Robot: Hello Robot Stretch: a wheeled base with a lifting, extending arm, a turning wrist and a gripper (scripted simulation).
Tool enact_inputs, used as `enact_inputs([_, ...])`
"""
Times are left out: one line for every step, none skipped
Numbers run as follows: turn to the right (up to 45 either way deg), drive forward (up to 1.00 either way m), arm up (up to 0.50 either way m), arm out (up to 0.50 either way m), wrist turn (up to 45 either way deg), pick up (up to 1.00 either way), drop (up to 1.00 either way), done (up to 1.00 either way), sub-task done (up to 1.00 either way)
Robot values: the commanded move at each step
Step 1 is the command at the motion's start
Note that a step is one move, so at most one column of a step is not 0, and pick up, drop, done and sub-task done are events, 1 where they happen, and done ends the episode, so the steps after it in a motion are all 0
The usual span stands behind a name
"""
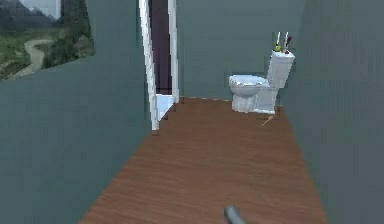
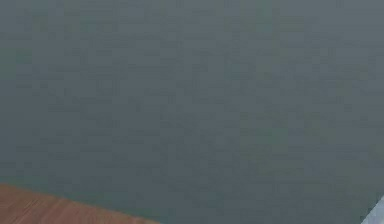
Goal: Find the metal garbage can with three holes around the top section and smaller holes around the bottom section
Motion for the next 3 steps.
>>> enact_inputs([0.0, 1.0, 0.0, 0.0, 0.0, 0.0, 0.0, 0.0, 0.0])
enact_inputs([0.0, 1.0, 0.0, 0.0, 0.0, 0.0, 0.0, 0.0, 0.0])
enact_inputs([0.0, 0.6, 0.0, 0.0, 0.0, 0.0, 0.0, 0.0, 0.0])
